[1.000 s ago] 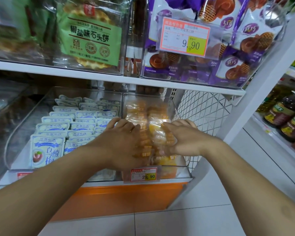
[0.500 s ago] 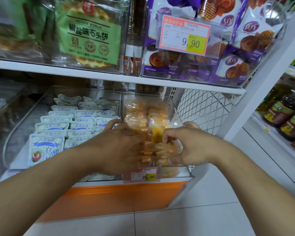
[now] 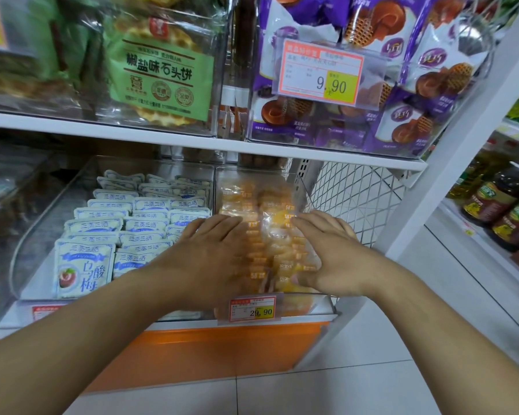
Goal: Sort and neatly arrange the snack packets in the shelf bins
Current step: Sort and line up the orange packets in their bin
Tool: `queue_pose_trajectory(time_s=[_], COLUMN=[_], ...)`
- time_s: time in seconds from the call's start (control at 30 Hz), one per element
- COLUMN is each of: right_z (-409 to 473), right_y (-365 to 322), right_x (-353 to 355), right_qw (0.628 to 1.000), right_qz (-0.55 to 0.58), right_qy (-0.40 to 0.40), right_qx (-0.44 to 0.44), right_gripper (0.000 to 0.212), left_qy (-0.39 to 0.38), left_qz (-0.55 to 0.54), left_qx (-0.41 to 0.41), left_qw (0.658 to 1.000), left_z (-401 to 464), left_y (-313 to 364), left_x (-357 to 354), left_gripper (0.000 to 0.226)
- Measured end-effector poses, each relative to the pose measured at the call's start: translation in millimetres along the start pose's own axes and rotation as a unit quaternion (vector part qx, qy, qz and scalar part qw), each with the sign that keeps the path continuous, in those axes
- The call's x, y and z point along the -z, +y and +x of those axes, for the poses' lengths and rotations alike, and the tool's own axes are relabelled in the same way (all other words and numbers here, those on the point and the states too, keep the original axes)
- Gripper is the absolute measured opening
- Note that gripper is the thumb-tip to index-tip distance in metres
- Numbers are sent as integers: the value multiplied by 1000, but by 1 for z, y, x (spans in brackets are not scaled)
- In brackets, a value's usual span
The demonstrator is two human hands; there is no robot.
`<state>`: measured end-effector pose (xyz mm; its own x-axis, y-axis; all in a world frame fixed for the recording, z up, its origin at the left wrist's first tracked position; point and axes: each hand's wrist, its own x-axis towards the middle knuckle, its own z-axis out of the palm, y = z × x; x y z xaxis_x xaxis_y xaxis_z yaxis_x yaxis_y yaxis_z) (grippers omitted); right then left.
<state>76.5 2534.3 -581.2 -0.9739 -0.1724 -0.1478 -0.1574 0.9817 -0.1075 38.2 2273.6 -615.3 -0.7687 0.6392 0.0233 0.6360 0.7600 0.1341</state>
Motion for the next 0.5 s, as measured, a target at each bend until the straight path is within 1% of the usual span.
queue_pose_trajectory(time_s=[0.07, 0.17, 0.23, 0.27, 0.33, 0.4, 0.43, 0.5], right_z=[2, 4, 4, 3, 0, -1, -1, -1], right_y=[0, -1, -2, -1, 1, 3, 4, 4], right_x=[-1, -3, -3, -3, -1, -1, -1, -3], right_qw=[1000, 999, 999, 999, 1000, 1000, 1000, 1000], right_qz=[-9, -26, -31, -31, -14, -1, 0, 0], right_qy=[18, 45, 32, 24, 17, 12, 3, -12], right_qx=[3, -8, -6, -4, -4, -1, 2, 7], right_gripper=[100, 84, 74, 74, 83, 90, 92, 92], left_qy=[28, 82, 80, 72, 50, 36, 31, 28], left_qz=[0, 31, 32, 27, 11, 3, 2, 2], left_qx=[-5, -17, -15, -12, 0, 9, 12, 18], left_qw=[1000, 996, 996, 997, 999, 999, 999, 999], left_z=[-1, 0, 0, -1, -1, -3, -4, -4], left_y=[-3, -4, -1, 1, 2, 2, 3, 3], left_x=[-2, -5, -2, 0, 4, 5, 5, 3], left_gripper=[92, 79, 74, 73, 81, 97, 103, 108])
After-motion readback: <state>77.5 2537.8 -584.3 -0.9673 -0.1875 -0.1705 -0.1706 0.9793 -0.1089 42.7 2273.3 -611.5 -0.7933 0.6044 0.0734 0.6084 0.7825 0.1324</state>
